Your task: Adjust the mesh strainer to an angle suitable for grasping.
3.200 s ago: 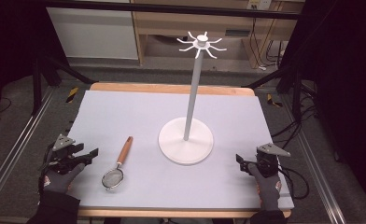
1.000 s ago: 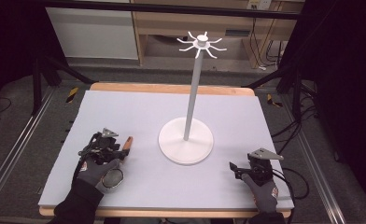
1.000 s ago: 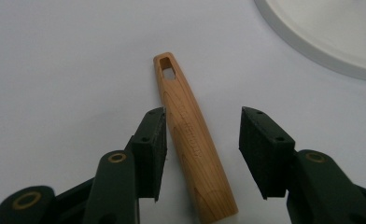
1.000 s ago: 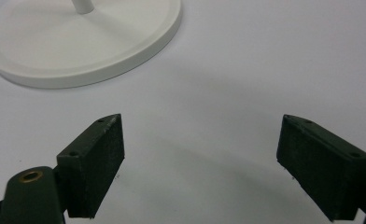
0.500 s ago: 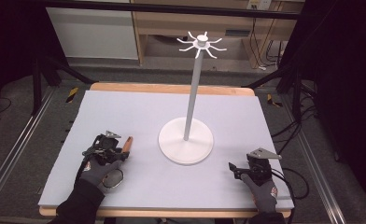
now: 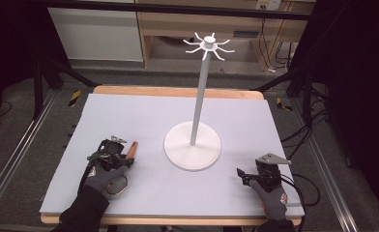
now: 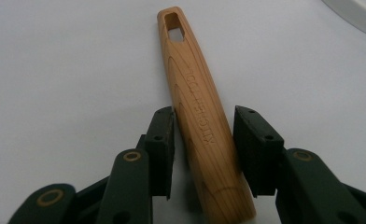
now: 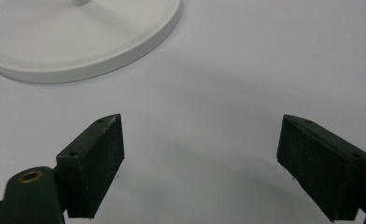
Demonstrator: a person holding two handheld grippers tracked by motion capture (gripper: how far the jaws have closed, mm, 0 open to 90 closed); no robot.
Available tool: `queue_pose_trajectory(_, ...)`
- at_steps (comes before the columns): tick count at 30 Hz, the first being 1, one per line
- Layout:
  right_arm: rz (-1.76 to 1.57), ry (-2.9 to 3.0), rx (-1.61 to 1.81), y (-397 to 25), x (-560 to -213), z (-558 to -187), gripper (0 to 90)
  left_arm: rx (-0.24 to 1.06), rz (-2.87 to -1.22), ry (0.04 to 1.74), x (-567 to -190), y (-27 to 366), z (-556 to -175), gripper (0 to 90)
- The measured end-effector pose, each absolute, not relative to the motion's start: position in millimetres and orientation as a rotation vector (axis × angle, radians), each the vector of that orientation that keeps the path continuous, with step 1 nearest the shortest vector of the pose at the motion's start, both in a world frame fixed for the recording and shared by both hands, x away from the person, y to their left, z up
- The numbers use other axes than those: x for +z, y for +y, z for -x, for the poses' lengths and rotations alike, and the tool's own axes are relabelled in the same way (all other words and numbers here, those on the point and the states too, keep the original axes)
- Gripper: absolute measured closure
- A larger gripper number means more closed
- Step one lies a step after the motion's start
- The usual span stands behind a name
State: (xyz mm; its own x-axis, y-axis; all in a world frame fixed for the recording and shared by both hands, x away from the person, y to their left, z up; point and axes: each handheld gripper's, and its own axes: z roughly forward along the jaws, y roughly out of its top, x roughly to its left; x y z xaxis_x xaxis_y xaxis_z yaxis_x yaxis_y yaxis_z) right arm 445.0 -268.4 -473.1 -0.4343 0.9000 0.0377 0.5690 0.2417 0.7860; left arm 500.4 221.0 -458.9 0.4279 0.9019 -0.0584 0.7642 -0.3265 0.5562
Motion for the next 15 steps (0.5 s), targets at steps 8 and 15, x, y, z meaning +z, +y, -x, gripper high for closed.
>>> queue_pose_trajectory(8,-1.347,2.099,1.054,-268.3,-473.2,-445.1,15.1,0.373,-2.165,1.421,-452.8,228.7,-500.1,68.4)
queue_pose_trajectory(15,-1.361,2.096,1.056,-268.1,-472.8,-444.8,14.9,0.357,-2.175,1.425,-454.2,228.0,-501.2,67.8)
